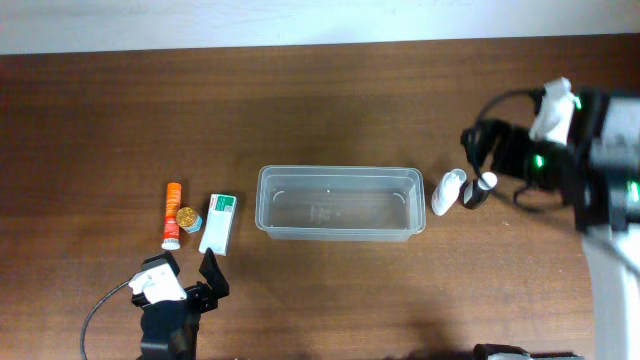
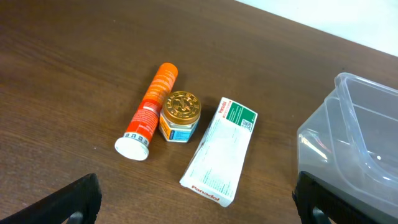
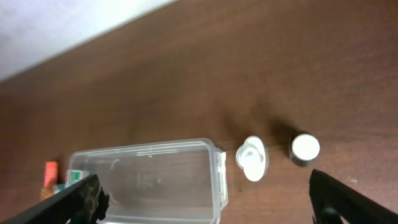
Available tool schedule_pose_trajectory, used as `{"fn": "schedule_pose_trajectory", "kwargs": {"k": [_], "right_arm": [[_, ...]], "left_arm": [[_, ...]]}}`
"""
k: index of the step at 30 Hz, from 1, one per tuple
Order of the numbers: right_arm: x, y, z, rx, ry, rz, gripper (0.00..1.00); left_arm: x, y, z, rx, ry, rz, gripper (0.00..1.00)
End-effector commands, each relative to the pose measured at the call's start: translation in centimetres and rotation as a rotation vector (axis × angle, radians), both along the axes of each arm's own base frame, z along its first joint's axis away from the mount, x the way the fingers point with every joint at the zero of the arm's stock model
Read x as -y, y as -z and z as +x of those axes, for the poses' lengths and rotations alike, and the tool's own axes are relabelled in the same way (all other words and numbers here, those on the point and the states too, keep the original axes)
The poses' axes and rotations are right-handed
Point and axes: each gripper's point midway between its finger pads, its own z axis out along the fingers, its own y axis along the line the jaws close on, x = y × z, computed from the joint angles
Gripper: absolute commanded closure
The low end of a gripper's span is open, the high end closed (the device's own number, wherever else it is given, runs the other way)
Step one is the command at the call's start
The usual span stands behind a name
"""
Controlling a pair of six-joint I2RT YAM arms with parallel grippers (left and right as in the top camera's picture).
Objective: Pack container
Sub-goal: 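Move the right gripper to the white spray bottle and grasp it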
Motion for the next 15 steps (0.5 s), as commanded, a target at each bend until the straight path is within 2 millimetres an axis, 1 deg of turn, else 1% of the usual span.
{"fn": "schedule_pose_trajectory", "kwargs": {"k": [1, 2, 3, 4, 7, 8, 10, 12, 13, 15], "right_arm": [[-0.3, 3.0, 2.0, -0.115, -0.035, 0.005, 0.13], [-0.3, 4.4, 2.3, -0.167, -0.038, 0.009, 0.16], [-0.4, 6.0, 2.4, -0.225, -0.033, 0.008, 0.23], [-0.4, 7.4, 2.5, -0.281, -0.022, 0.000, 0.24], [0.0, 11.7, 2.5, -0.438, 0.032, -0.094, 0.25], [-0.1, 12.7, 2.4, -0.473, 0.031, -0.120, 0.24], [-0.7, 14.3, 2.2, -0.528, 0.012, -0.162, 0.24], [-1.1, 15.4, 2.1, -0.564, 0.000, -0.204, 0.24], [-0.9, 16.0, 2.0, -0.584, 0.037, -0.242, 0.25], [-0.5, 16.3, 2.0, -0.598, 0.076, -0.284, 0.24]], "left_arm": [[0.1, 0.0, 0.0, 0.005, 0.001, -0.008, 0.00], [0.1, 0.0, 0.0, 0.005, 0.001, -0.008, 0.00], [0.1, 0.0, 0.0, 0.005, 0.001, -0.008, 0.00], [0.1, 0.0, 0.0, 0.005, 0.002, -0.008, 0.00], [0.1, 0.0, 0.0, 0.005, 0.001, -0.008, 0.01], [0.1, 0.0, 0.0, 0.004, 0.002, -0.008, 0.00], [0.1, 0.0, 0.0, 0.005, 0.002, -0.008, 0.00], [0.1, 0.0, 0.0, 0.004, 0.001, -0.008, 0.00], [0.1, 0.0, 0.0, 0.004, 0.001, -0.008, 0.01], [0.1, 0.0, 0.0, 0.005, 0.002, -0.008, 0.01]]}}
